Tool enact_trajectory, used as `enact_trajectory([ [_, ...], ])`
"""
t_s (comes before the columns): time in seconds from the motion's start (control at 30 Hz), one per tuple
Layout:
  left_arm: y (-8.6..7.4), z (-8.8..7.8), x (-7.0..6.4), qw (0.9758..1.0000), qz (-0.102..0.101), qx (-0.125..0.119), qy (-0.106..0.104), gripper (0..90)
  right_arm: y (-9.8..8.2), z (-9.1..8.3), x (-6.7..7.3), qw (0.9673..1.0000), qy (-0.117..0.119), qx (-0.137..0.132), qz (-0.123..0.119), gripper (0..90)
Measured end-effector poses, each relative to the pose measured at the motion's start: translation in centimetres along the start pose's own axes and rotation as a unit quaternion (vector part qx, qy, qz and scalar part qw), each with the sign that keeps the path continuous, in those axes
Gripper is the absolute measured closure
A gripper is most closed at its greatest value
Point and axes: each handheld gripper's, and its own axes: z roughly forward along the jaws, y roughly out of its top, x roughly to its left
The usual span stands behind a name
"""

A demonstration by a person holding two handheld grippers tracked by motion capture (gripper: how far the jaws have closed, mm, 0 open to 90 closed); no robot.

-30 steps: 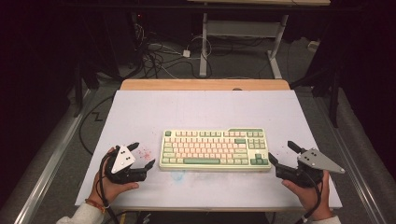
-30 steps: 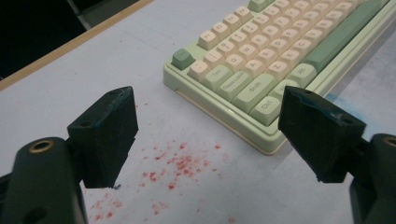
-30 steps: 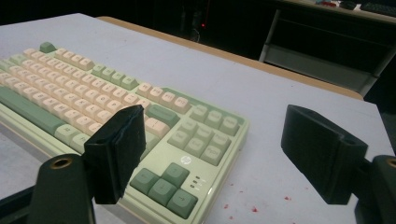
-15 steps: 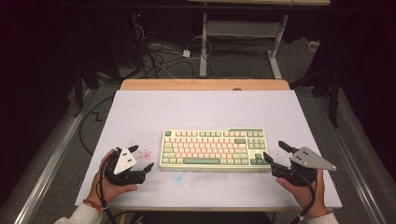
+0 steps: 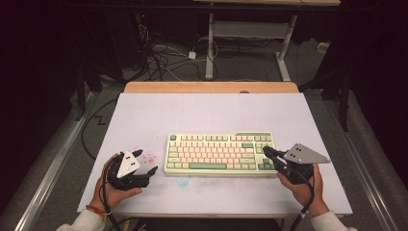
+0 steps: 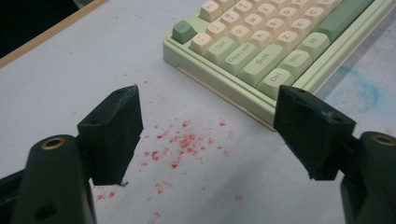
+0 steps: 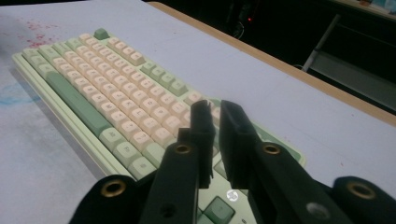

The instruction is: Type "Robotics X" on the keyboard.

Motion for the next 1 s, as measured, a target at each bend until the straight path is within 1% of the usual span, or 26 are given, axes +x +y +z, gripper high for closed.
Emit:
enact_trajectory([
  [0.03, 0.1, 0.1, 0.0, 1.0, 0.0, 0.003, -0.001, 24.0, 0.2, 0.1, 0.1, 1.0, 0.004, -0.001, -0.004, 89.9],
  [0.1, 0.3, 0.2, 0.1, 1.0, 0.002, 0.003, -0.002, 26.9, 0.4, 0.4, 0.3, 1.0, 0.007, -0.002, -0.003, 90.0],
  [0.13, 0.3, 0.2, 0.1, 1.0, 0.002, 0.003, -0.002, 27.0, 0.5, 0.5, 0.4, 1.0, 0.008, -0.002, -0.004, 90.0],
  [0.17, 0.4, 0.3, 0.3, 1.0, -0.003, 0.004, -0.003, 28.0, 0.6, 0.7, 0.5, 0.9999, 0.009, -0.001, -0.005, 90.0],
  [0.2, 0.6, 0.5, 0.4, 0.9999, -0.005, 0.004, -0.008, 31.0, 0.7, 0.9, 0.6, 0.9999, 0.01, 0.0, -0.006, 90.0],
  [0.27, 1.0, 0.6, 0.7, 0.9997, -0.017, 0.003, -0.019, 32.7, 0.8, 1.3, 0.7, 0.9999, 0.013, 0.002, -0.008, 90.0],
  [0.3, 1.4, 0.8, 0.9, 0.9994, -0.02, 0.001, -0.027, 39.1, 0.9, 1.6, 0.9, 0.9998, 0.015, 0.004, -0.01, 90.0],
  [0.37, 2.1, 1.1, 1.2, 0.9989, -0.027, 0.0, -0.037, 45.8, 1.0, 1.9, 1.0, 0.9997, 0.02, 0.007, -0.012, 90.0],
  [0.4, 2.4, 1.2, 1.3, 0.9987, -0.028, 0.004, -0.043, 53.5, 1.1, 2.0, 1.2, 0.9997, 0.021, 0.008, -0.012, 90.0],
  [0.43, 3.0, 1.5, 1.4, 0.9979, -0.028, 0.006, -0.058, 56.8, 1.1, 2.2, 1.2, 0.9996, 0.023, 0.009, -0.013, 90.0],
  [0.47, 3.0, 1.5, 1.4, 0.9979, -0.028, 0.006, -0.058, 63.1, 1.1, 2.2, 1.3, 0.9996, 0.025, 0.009, -0.014, 90.0],
  [0.5, 3.4, 1.7, 1.4, 0.9972, -0.028, 0.007, -0.069, 63.1, 1.1, 2.2, 1.3, 0.9996, 0.025, 0.009, -0.014, 90.0],
  [0.53, 3.7, 1.9, 1.4, 0.9968, -0.023, 0.01, -0.076, 76.2, 1.1, 2.2, 1.5, 0.9995, 0.027, 0.011, -0.014, 90.0],
  [0.57, 4.0, 2.0, 1.3, 0.9965, -0.018, 0.012, -0.08, 80.9, 1.0, 2.2, 1.5, 0.9995, 0.027, 0.011, -0.014, 90.0],
  [0.6, 4.9, 2.3, 1.0, 0.9959, -0.007, 0.013, -0.089, 84.7, 0.9, 2.1, 1.6, 0.9994, 0.03, 0.012, -0.012, 90.0],
  [0.63, 5.3, 2.5, 0.9, 0.9956, -0.002, 0.015, -0.092, 86.8, 0.9, 2.1, 1.6, 0.9994, 0.029, 0.012, -0.013, 90.0],
  [0.67, 5.3, 2.5, 0.9, 0.9956, -0.002, 0.015, -0.092, 87.8, 0.8, 2.0, 1.7, 0.9994, 0.03, 0.013, -0.013, 90.0],
  [0.7, 6.2, 3.1, 0.6, 0.9938, 0.005, 0.02, -0.109, 87.9, 0.7, 2.0, 1.8, 0.9993, 0.032, 0.014, -0.014, 90.0],
  [0.73, 6.6, 3.4, 0.4, 0.9938, 0.012, 0.024, -0.108, 87.9, 0.6, 1.9, 1.9, 0.9993, 0.032, 0.014, -0.016, 90.0],
  [0.77, 6.6, 3.4, 0.4, 0.9938, 0.012, 0.024, -0.108, 87.9, 0.6, 1.7, 2.0, 0.9993, 0.032, 0.013, -0.016, 90.0],
  [0.83, 7.4, 4.3, 0.0, 0.9925, 0.019, 0.033, -0.116, 88.0, 0.5, 1.6, 2.0, 0.9992, 0.033, 0.012, -0.017, 90.0],
  [0.87, 7.8, 4.6, -0.1, 0.9919, 0.023, 0.037, -0.119, 88.0, 0.4, 1.4, 2.0, 0.9994, 0.029, 0.009, -0.017, 89.9],
  [0.9, 8.1, 5.0, -0.3, 0.9916, 0.025, 0.039, -0.121, 88.0, 0.3, 1.3, 2.0, 0.9995, 0.029, 0.008, -0.014, 86.3],
  [0.93, 8.3, 5.3, -0.4, 0.9911, 0.026, 0.042, -0.124, 88.0, 0.2, 1.2, 1.9, 0.9996, 0.026, 0.006, -0.012, 79.1],
  [0.97, 8.8, 5.9, -0.7, 0.9901, 0.034, 0.048, -0.128, 88.0, 0.1, 1.1, 1.9, 0.9997, 0.024, 0.004, -0.007, 76.2],
  [1.0, 9.1, 6.2, -0.9, 0.9896, 0.037, 0.049, -0.13, 88.0, 0.0, 1.0, 1.8, 0.9996, 0.026, 0.0, -0.004, 76.4],
])
